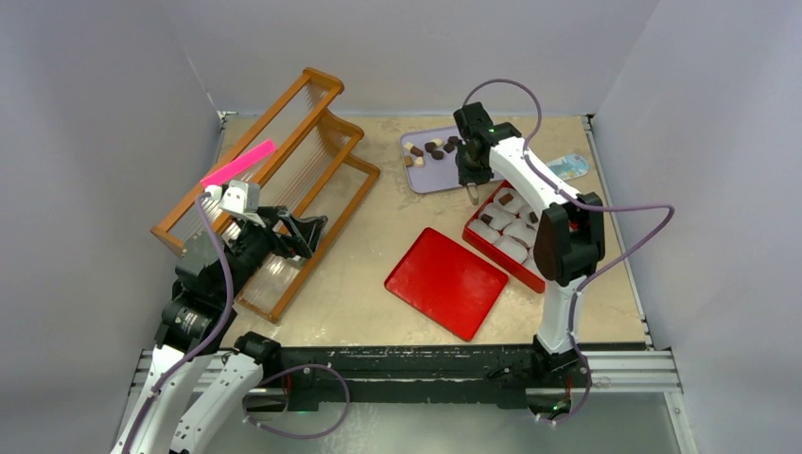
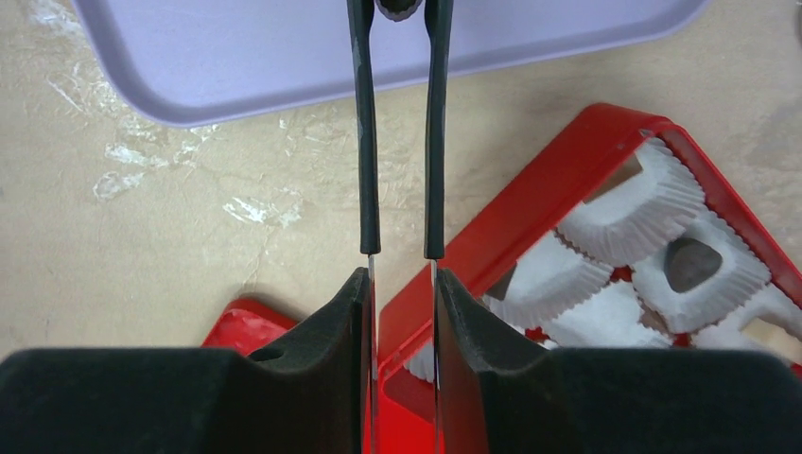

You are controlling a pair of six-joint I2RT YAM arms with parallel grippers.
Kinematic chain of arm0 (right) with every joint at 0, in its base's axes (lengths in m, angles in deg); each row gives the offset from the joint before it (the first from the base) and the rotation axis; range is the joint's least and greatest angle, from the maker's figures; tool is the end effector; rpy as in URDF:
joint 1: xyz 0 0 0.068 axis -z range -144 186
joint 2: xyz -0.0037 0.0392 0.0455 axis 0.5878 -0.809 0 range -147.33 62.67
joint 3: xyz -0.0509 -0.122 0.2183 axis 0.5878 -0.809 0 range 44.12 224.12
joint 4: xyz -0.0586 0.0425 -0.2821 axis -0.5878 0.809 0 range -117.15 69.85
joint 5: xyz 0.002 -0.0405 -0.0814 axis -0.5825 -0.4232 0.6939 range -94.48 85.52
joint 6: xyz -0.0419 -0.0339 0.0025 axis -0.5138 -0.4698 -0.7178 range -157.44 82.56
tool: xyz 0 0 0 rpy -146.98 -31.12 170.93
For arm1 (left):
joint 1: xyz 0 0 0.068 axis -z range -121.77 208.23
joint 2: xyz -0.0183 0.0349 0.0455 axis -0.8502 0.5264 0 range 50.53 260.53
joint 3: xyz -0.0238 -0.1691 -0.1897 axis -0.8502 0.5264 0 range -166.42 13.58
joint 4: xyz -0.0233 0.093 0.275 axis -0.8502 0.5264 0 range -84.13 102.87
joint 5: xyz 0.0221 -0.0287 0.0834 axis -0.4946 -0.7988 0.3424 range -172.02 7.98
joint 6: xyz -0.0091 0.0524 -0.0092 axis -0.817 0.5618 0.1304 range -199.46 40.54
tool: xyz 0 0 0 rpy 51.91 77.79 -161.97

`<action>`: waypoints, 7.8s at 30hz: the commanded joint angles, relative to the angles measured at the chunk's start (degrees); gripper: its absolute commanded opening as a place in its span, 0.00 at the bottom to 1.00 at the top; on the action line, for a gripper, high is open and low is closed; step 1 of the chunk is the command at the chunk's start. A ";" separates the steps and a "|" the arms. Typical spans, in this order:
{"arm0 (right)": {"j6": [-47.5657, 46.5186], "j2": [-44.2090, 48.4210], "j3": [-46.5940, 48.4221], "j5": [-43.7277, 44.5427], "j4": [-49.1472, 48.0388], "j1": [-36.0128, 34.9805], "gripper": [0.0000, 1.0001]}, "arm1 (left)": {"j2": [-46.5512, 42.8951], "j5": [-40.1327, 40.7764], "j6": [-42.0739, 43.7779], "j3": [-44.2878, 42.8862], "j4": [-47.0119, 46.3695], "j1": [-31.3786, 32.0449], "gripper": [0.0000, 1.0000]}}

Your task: Pack the chocolate

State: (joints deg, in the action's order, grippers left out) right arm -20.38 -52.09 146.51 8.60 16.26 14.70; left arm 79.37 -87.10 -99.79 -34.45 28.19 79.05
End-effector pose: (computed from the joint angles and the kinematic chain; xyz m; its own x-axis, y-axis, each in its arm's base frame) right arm 0.4381 0.1621 0.2462 -0.8056 -0.0073 -0.5924 0.0011 0.9999 -0.0139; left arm 0.1443 -0.0582 0.3737 -0.1995 -0.2944 -0.9346 0.3916 0.8504 -0.3514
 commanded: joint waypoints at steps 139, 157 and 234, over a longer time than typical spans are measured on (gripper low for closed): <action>-15.11 -0.61 -1.11 -2.96 -9.62 7.54 0.27 | 0.15 0.97 1.00 -0.19 -0.45 0.71 0.97; -7.20 20.35 -17.02 -4.06 -6.44 7.53 0.26 | 0.17 0.78 1.00 -0.22 -0.51 0.71 0.97; 19.05 44.75 -39.79 4.49 15.33 15.51 0.41 | -0.62 0.37 0.84 -0.23 -0.61 1.33 0.97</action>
State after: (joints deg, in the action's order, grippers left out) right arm -1.85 -9.52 103.17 11.60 30.17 30.02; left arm 78.76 -86.49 -99.79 -34.45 28.22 80.08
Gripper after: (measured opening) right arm 0.425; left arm 0.976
